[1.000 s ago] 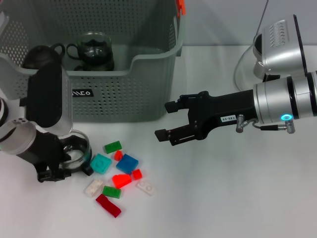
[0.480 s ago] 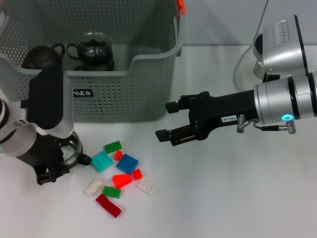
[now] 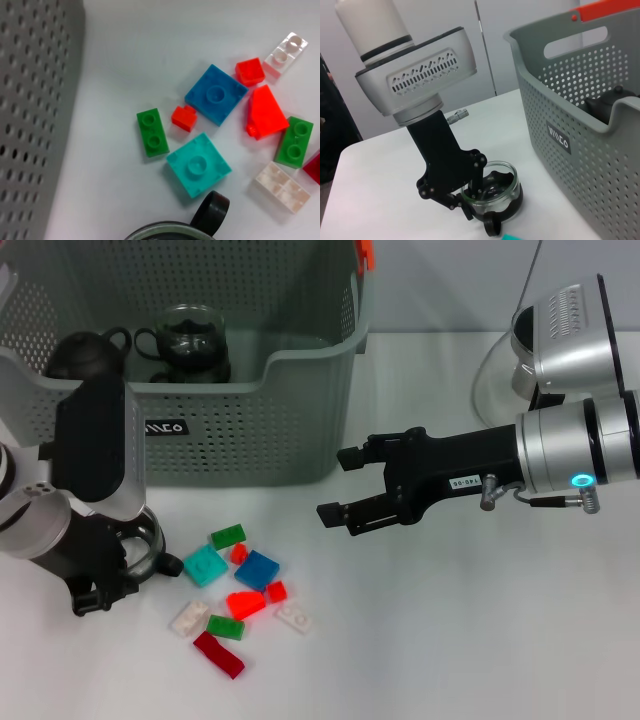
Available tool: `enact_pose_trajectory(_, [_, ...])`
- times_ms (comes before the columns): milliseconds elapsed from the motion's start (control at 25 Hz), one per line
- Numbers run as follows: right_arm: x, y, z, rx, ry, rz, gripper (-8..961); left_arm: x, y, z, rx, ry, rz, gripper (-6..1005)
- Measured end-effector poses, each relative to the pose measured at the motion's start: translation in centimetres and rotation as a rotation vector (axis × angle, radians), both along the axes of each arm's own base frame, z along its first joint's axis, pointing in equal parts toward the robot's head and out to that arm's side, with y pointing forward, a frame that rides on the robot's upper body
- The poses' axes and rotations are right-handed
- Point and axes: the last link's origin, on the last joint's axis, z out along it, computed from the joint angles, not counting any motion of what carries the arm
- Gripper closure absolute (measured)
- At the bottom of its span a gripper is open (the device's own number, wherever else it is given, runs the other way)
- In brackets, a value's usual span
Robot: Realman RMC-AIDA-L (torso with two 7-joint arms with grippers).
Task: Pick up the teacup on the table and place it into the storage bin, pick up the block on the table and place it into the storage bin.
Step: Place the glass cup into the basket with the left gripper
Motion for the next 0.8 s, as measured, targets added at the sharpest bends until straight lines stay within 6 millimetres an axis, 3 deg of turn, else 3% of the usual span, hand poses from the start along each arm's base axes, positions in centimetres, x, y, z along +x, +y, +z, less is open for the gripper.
enact_pose_trajectory(480, [0.4, 0.0, 0.2, 0.010, 0.005, -0.010, 36, 0.7, -0.3, 0.7, 0.009, -0.029, 0.027, 961])
enact_pose_trajectory(800, [1.1, 0.0, 0.5, 0.026, 0.001, -0.022, 36, 2.6, -1.1, 3.0, 0.011, -0.276, 0.134, 961])
